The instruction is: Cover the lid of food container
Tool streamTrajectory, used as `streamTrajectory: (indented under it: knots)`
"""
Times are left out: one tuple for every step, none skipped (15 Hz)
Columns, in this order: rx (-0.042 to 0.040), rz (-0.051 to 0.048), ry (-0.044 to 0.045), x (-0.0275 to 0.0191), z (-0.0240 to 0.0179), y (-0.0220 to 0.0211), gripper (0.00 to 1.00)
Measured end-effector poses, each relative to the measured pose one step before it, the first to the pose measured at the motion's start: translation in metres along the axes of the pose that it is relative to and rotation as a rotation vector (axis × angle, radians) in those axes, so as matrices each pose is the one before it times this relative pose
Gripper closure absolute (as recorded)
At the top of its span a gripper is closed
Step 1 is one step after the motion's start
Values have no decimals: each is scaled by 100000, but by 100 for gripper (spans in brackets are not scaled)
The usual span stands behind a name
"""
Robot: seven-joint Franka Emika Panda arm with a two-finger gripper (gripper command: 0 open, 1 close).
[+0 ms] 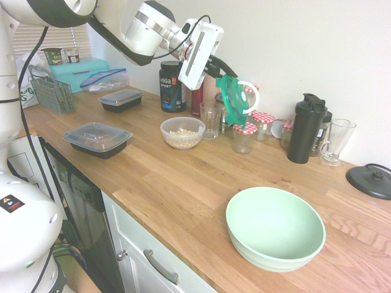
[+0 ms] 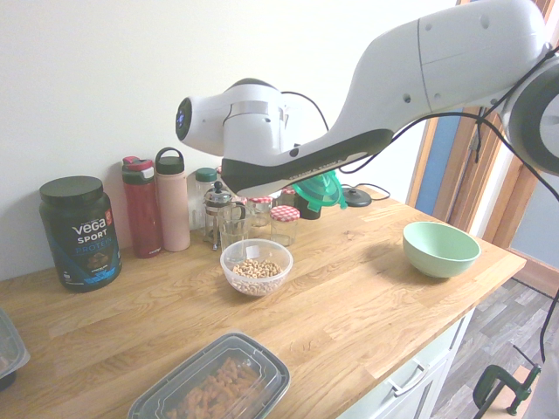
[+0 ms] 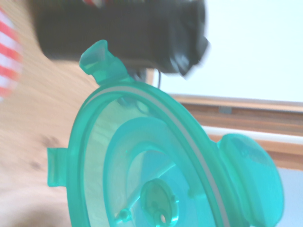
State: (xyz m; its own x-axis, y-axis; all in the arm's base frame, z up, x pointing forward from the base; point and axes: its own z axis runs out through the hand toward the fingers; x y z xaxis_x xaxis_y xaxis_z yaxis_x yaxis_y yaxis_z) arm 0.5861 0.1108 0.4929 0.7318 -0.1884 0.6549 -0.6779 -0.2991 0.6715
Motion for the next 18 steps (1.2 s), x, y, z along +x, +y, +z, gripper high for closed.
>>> streamTrajectory:
  knots:
    - [-95,992,741,-554,-422,-663,100]
    - [-717,984,718,-507,-470,-405,100]
    - [-995,733,406,-554,-649,-185,100]
    - [-824,663,566,-577,-859,-61,100]
    - [-455,532,698,-738,-1104,-104,100]
    - [-461,325,779,-742,-1000,-161,100]
    - [-420,233,936,-917,-1033,-362,100]
    - [-597,440,879,-949,-778,-546,100]
    - [-1110,271,765,-1014,-683,-557,100]
    - [-1239,-5,705,-1095,-601,-627,100]
    - [-1049,-15,713,-988,-513,-596,100]
    - [-830,145,693,-824,-470,-590,100]
    - [-960,352,444,-615,-401,-543,100]
    - [-1040,552,310,-422,-419,-436,100]
    - [-651,709,206,-251,-455,-312,100]
    - [-437,540,213,-79,-523,-91,100]
    - [-247,427,253,-29,-622,4,100]
    - [17,263,384,-80,-643,29,100]
